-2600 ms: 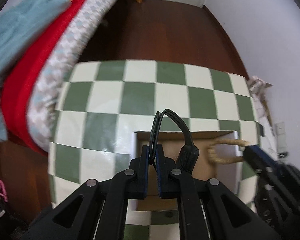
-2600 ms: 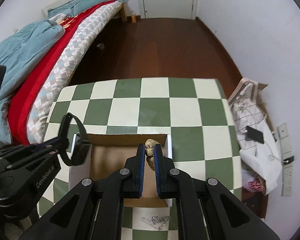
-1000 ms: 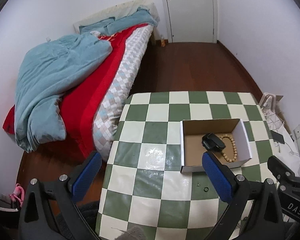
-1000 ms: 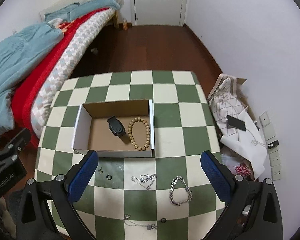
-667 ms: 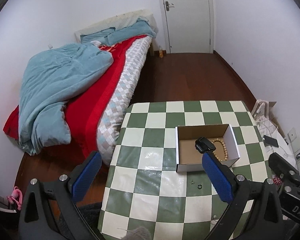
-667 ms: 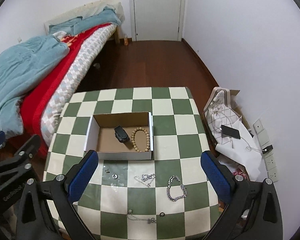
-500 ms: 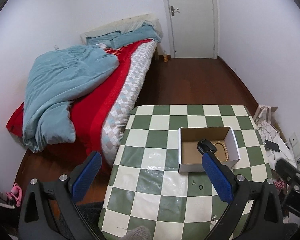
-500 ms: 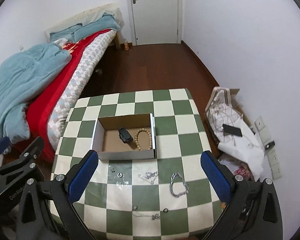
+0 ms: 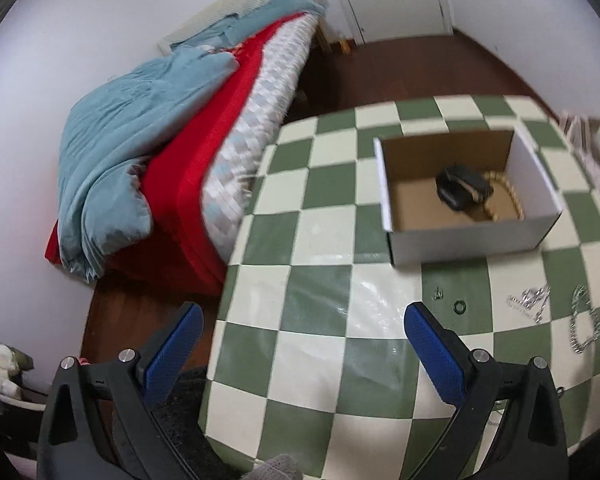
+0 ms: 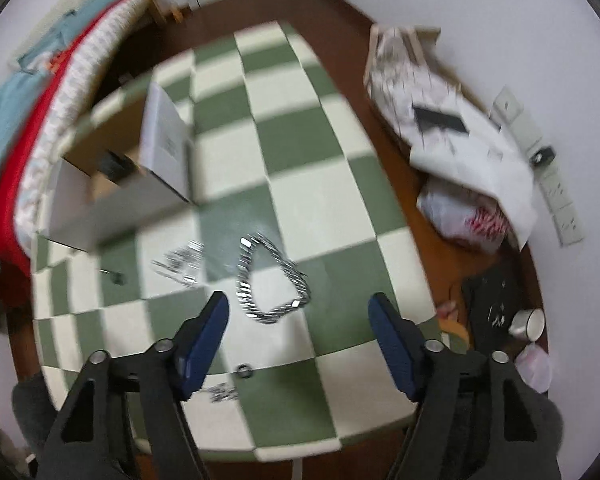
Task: Organize jewelry
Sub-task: 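Close the right tool on the thick silver chain bracelet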
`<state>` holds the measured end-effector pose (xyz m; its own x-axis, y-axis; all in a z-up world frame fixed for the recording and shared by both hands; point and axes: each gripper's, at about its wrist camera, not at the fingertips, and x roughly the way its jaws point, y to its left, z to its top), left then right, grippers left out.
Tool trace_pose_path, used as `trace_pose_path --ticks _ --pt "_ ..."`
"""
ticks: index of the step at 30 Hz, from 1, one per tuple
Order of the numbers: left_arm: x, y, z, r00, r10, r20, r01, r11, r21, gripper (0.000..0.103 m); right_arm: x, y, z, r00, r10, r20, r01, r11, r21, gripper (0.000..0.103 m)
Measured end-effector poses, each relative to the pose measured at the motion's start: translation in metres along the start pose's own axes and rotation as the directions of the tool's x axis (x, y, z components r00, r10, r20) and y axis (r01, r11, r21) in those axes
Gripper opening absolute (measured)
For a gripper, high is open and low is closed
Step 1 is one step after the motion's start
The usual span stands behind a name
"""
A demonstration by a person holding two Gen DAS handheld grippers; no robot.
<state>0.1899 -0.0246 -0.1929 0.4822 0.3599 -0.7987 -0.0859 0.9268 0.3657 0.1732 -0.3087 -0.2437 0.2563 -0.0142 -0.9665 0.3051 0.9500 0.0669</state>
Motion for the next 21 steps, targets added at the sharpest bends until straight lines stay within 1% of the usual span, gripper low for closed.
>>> trace_pose_path --ticks 1,3,5,6,7,8,9,10,11,12,15,17,19,21 --pt "0.004 -0.008 0.000 1.000 0.004 -0.010 -0.004 1.000 0.020 0.103 0.012 0.000 0.001 1.000 -0.005 -0.018 0.005 1.000 -0.002 0.069" --pt "0.010 -0.022 0.002 1.000 0.010 -0.020 -0.009 0.999 0.051 0.103 0.038 0.000 0.001 0.998 -0.017 -0.060 0.017 1.000 -0.008 0.064" --pt "0.016 -0.036 0.006 1.000 0.007 -0.030 -0.004 0.997 0.078 0.103 0.055 0.003 0.000 0.996 -0.016 -0.092 0.015 1.000 -0.009 0.061" --pt "0.018 -0.042 0.008 0.999 -0.001 -0.036 0.004 0.996 0.089 0.103 0.054 0.008 -0.001 0.998 -0.041 -0.050 0.039 0.998 -0.040 0.058" --pt "0.019 -0.049 0.009 0.999 -0.018 -0.042 0.023 0.995 0.100 0.103 0.055 0.014 -0.001 0.998 -0.050 -0.046 0.047 0.997 -0.062 0.056" --pt "0.021 -0.057 0.011 0.998 -0.037 -0.049 0.042 0.993 0.113 0.103 0.056 0.021 -0.002 0.997 -0.077 -0.031 0.074 0.993 -0.093 0.050" --pt "0.023 -0.066 0.013 0.996 -0.065 -0.060 0.073 0.989 0.128 0.103 0.055 0.025 -0.003 0.997 -0.072 -0.013 0.070 0.992 -0.109 0.028" --pt "0.025 -0.073 0.015 0.992 -0.099 -0.076 0.109 0.985 0.138 0.103 0.055 0.027 -0.003 0.997 -0.074 0.003 0.074 0.990 -0.123 0.013" --pt "0.027 -0.082 0.016 0.985 -0.139 -0.098 0.153 0.977 0.147 0.103 0.055 0.027 -0.003 0.996 -0.089 0.011 0.090 0.987 -0.136 0.008" --pt "0.030 -0.091 0.017 0.976 -0.178 -0.124 0.196 0.969 0.154 0.102 0.056 0.023 -0.002 0.996 -0.084 0.009 0.084 0.989 -0.122 0.008" --pt "0.038 -0.119 0.015 0.953 -0.243 -0.182 0.277 0.941 0.194 0.101 0.056 0.000 0.003 0.997 -0.073 0.007 0.073 0.996 -0.049 0.008" --pt "0.040 -0.138 0.013 0.945 -0.260 -0.196 0.303 0.924 0.232 0.092 0.056 -0.014 0.004 0.998 -0.062 0.001 0.062 0.998 -0.013 0.008" --pt "0.043 -0.153 0.011 0.940 -0.266 -0.212 0.317 0.911 0.263 0.088 0.055 -0.021 0.004 0.998 -0.063 -0.001 0.063 0.998 -0.006 0.008" --pt "0.045 -0.163 0.009 0.936 -0.273 -0.222 0.330 0.902 0.280 0.087 0.054 -0.025 0.005 0.999 -0.054 -0.003 0.054 0.999 0.004 0.008"
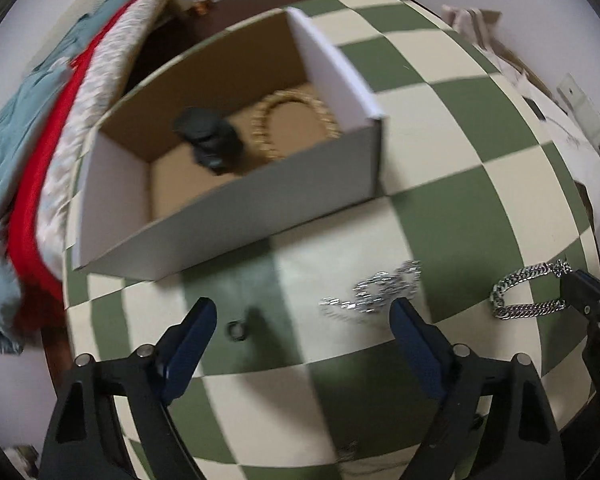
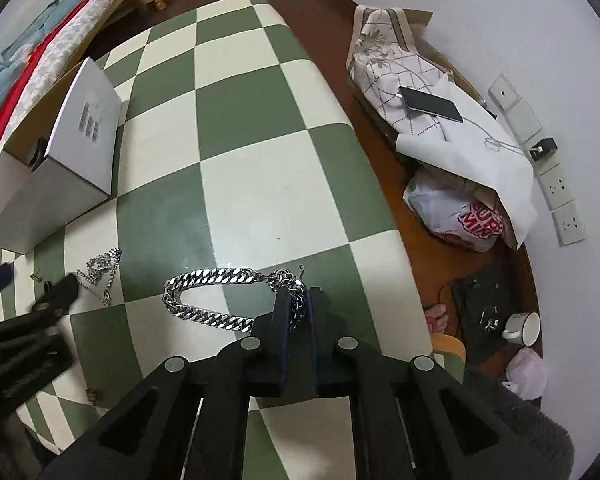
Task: Organize jewelry
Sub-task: 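Close the right tool on the thick silver chain bracelet, then grasp a small silver chain piece with the left tool while the right tool holds the bracelet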
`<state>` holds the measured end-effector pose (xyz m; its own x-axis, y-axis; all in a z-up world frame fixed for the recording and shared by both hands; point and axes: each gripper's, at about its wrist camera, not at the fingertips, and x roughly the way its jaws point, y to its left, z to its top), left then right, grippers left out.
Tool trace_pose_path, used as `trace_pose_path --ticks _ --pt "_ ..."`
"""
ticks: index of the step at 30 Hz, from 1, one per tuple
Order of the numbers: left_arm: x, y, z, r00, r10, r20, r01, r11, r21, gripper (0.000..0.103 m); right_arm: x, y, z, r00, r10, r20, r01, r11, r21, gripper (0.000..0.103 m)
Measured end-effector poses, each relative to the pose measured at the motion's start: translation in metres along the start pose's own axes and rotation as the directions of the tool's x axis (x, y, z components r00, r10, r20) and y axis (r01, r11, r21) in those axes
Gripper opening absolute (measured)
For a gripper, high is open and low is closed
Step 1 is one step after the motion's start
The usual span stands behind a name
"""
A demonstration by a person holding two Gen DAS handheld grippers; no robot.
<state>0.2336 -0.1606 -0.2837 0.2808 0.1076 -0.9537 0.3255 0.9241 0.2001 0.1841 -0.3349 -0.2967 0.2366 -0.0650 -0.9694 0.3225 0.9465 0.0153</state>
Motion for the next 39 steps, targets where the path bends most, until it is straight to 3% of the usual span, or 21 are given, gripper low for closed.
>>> trace_pose_path --ticks 3,7,9,11,13,17,23,39 --pt "0.000 -0.010 0.001 1.000 -0.009 0.014 0.008 1.000 0.024 0.085 0.000 -0.003 0.001 1.000 0.008 0.000 -0.008 1.000 0.010 0.008" --pt "-0.003 -0.016 -0.002 0.998 -0.050 0.028 0.049 0.998 0.040 0.068 0.000 -0.005 0.001 1.000 0.010 0.000 -0.010 1.000 0.008 0.008" --pt "-0.003 -0.017 0.000 0.996 -0.088 0.030 0.086 0.996 0.039 0.053 0.000 -0.005 0.001 1.000 0.012 0.000 -0.012 1.000 0.010 0.008" --pt "-0.005 -0.020 0.001 0.988 -0.149 0.029 0.148 0.988 0.038 0.025 -0.001 -0.005 0.002 1.000 0.012 0.001 -0.012 1.000 0.011 0.008" --pt "-0.007 -0.023 0.001 0.989 -0.142 0.036 0.140 0.989 0.057 0.010 -0.001 -0.005 0.002 1.000 0.011 0.002 -0.011 1.000 0.011 0.008" --pt "-0.013 -0.022 -0.005 0.989 -0.129 0.070 0.125 0.990 0.059 0.003 0.000 -0.007 0.003 1.000 0.017 -0.002 -0.016 1.000 0.015 0.008" --pt "-0.029 0.000 -0.013 0.988 -0.104 0.109 0.102 0.994 0.023 0.002 -0.007 -0.010 0.000 0.999 0.044 0.011 -0.044 0.999 0.031 0.008" --pt "-0.100 0.048 -0.039 0.964 -0.093 0.248 0.107 0.993 -0.043 0.002 -0.087 0.021 -0.005 0.981 0.132 0.144 -0.132 0.991 -0.009 0.005"
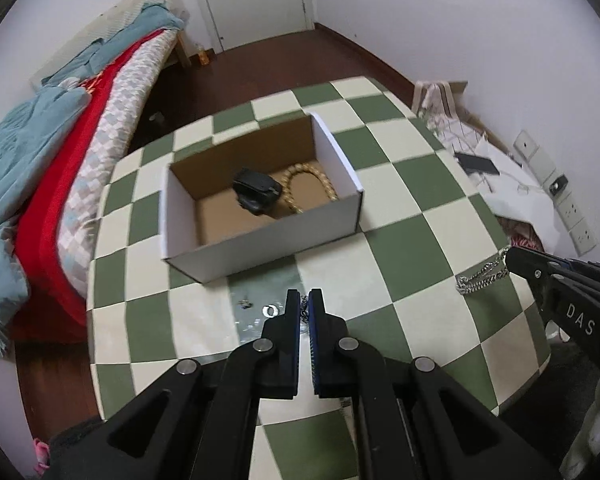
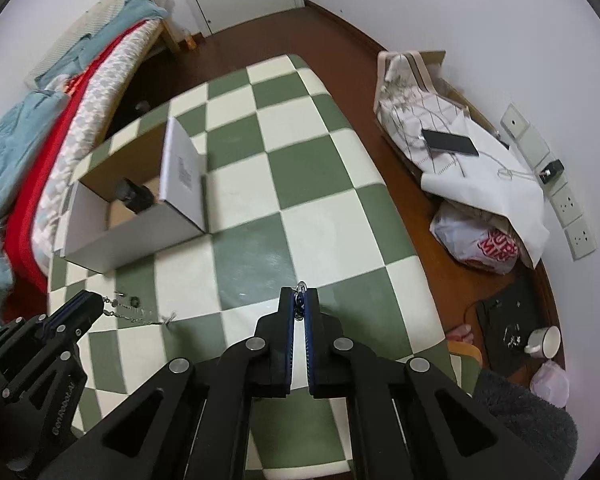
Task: Organize jewelry
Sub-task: 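Grasp a small silver chain piece with the left tool while the right tool holds the bracelet, then lower both held items into the white box and open both tools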
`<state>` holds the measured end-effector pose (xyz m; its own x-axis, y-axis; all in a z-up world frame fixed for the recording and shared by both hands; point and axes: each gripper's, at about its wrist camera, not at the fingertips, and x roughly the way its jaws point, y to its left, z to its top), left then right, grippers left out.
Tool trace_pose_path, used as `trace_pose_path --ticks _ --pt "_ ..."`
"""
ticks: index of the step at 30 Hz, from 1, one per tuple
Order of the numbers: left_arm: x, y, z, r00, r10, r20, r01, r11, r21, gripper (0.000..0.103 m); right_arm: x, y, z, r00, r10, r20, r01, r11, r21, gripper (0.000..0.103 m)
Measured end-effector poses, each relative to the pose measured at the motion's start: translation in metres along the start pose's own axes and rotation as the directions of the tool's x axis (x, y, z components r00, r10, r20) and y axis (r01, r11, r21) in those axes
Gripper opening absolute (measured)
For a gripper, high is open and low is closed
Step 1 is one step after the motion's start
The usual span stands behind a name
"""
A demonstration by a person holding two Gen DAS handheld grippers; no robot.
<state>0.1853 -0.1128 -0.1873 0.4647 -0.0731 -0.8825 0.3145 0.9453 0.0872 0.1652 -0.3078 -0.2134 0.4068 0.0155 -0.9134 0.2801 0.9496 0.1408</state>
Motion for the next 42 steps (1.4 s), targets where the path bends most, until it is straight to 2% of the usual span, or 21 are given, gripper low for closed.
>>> trace_pose_path --ticks 15,19,26,34,42 --pt "-0.057 0.046 0.015 0.994 0.032 0.109 -0.018 0.992 -0.127 0.002 -0.069 0.058 0.011 0.994 0.038 0.107 -0.024 0.992 -0.127 0.005" --pt "-0.068 0.060 0.028 0.989 0.043 0.140 -0.019 0.985 -0.170 0.002 -0.078 0.076 0.020 0.990 0.061 0.128 -0.040 0.986 -0.159 0.005" --pt "-0.074 0.091 0.061 0.982 0.034 0.184 0.012 0.970 -0.243 0.002 -0.091 0.113 0.055 0.978 0.122 0.169 -0.085 0.973 -0.213 0.005" --pt "-0.046 0.117 0.090 0.990 -0.013 0.140 0.052 0.958 -0.282 0.002 -0.069 0.145 0.095 0.974 0.184 0.131 -0.151 0.961 -0.230 0.005" --pt "0.012 0.134 0.103 0.995 -0.103 0.010 0.101 0.944 -0.315 0.002 -0.013 0.162 0.118 0.983 0.183 0.033 -0.171 0.958 -0.232 0.005"
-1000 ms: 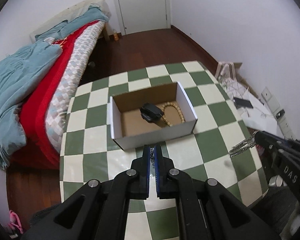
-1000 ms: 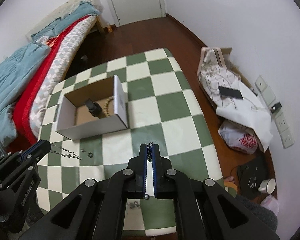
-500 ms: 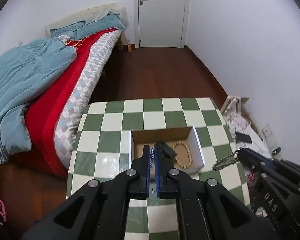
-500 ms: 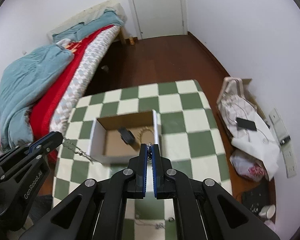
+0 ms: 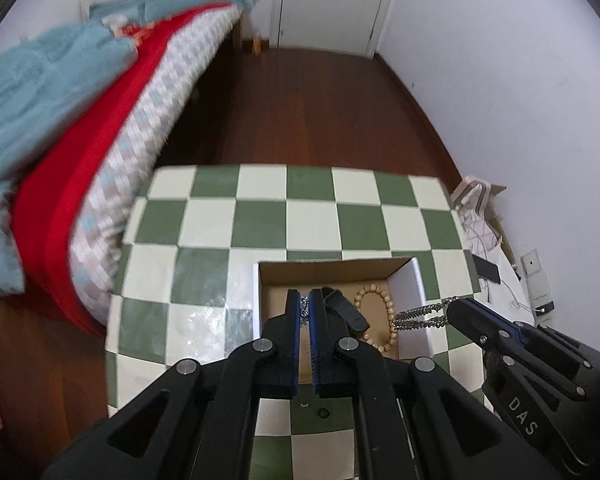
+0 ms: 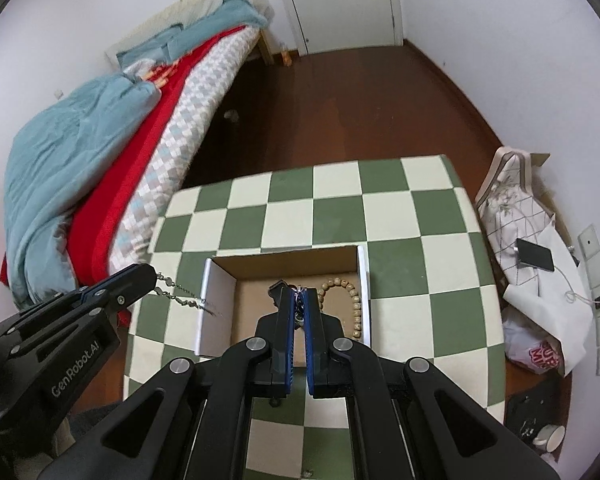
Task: Organize jewelry
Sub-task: 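Lower both held items into the white box and open both tools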
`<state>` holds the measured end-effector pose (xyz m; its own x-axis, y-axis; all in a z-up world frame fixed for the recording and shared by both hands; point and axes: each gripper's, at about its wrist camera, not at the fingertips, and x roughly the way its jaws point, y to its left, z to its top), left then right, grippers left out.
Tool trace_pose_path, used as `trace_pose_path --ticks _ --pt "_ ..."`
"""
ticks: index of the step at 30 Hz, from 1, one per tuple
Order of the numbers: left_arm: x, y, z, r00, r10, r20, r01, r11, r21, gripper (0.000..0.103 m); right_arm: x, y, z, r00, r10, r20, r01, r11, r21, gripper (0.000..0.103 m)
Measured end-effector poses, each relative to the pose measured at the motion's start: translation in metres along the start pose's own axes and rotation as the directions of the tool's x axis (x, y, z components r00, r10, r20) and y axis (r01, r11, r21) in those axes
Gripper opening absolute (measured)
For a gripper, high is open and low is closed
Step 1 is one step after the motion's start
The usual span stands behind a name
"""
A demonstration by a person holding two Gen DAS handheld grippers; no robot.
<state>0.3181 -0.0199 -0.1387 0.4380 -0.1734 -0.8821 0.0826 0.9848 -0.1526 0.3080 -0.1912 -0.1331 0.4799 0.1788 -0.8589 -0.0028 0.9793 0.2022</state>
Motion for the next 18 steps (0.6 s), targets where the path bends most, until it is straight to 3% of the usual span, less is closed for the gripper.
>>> trace_pose_path --ticks 8,13,15,16,17,18 --pt "0.044 0.016 0.014 0.994 0.008 -0.112 -0.011 1.000 -0.025 0.003 0.048 -0.011 0.005 0.994 0.020 -0.106 -0.018 1.000 0.025 0.005" --pt "0.047 0.025 0.018 0.992 0.053 -0.112 -0.057 0.998 -0.035 0.007 0.066 -0.017 0.010 0.986 0.040 -0.161 -0.031 0.998 0.061 0.006" --pt "0.044 0.027 0.018 0.992 0.085 -0.097 -0.088 0.996 -0.029 0.021 0.070 -0.019 0.012 0.983 0.036 -0.181 -0.025 0.998 0.066 0.006" --pt "0.043 0.029 0.017 0.992 0.094 -0.089 -0.097 0.995 -0.029 0.046 0.072 -0.020 0.012 0.981 0.029 -0.190 -0.017 0.998 0.065 0.008" --pt "0.041 0.031 0.016 0.991 0.110 -0.080 -0.113 0.993 -0.031 0.078 0.074 -0.022 0.011 0.980 0.020 -0.200 -0.006 0.998 0.067 0.019" --pt "0.039 0.033 0.016 0.991 0.117 -0.069 -0.120 0.992 -0.037 0.090 0.074 -0.023 0.012 0.979 0.011 -0.204 0.002 0.998 0.066 0.038"
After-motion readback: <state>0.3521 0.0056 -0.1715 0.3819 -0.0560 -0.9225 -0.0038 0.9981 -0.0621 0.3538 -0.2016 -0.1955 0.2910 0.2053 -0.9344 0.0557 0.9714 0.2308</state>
